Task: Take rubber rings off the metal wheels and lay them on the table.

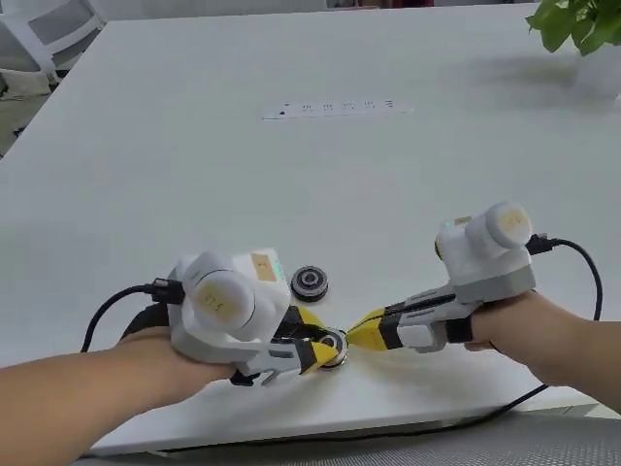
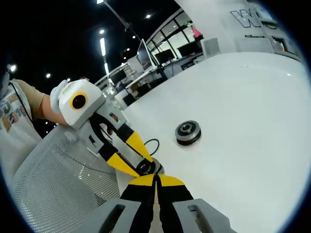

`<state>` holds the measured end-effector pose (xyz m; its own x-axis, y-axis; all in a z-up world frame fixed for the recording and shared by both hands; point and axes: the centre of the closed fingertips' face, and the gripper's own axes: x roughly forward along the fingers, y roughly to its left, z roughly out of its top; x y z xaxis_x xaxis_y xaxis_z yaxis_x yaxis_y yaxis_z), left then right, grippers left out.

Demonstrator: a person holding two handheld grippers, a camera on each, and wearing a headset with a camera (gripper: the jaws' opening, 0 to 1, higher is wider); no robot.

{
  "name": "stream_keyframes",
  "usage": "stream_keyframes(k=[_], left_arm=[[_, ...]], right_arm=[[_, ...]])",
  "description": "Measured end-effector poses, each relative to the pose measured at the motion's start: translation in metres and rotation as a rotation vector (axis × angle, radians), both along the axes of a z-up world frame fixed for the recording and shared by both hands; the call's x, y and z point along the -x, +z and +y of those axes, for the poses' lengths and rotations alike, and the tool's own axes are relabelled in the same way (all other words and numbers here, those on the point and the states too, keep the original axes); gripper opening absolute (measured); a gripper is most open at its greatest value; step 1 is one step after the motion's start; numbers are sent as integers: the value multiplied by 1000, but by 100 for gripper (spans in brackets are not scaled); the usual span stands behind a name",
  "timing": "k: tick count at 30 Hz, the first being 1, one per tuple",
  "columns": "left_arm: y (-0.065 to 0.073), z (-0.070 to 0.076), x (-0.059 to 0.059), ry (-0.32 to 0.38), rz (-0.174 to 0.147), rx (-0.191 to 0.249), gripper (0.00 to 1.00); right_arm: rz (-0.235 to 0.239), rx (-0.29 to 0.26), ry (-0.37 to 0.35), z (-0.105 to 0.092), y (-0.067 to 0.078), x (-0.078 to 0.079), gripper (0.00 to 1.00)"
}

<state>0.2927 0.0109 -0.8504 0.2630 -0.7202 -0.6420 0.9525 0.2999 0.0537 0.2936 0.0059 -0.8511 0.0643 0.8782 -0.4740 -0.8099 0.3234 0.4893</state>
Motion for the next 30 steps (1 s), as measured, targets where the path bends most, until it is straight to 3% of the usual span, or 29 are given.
stream_keyframes(k=[12, 30], left_arm=[[0, 0, 0, 11, 6, -9, 13], [0, -2, 2, -10, -5, -14, 12]], right_arm=[[46, -40, -4, 4, 6, 5, 0], [42, -60, 58, 10, 8, 12, 0]])
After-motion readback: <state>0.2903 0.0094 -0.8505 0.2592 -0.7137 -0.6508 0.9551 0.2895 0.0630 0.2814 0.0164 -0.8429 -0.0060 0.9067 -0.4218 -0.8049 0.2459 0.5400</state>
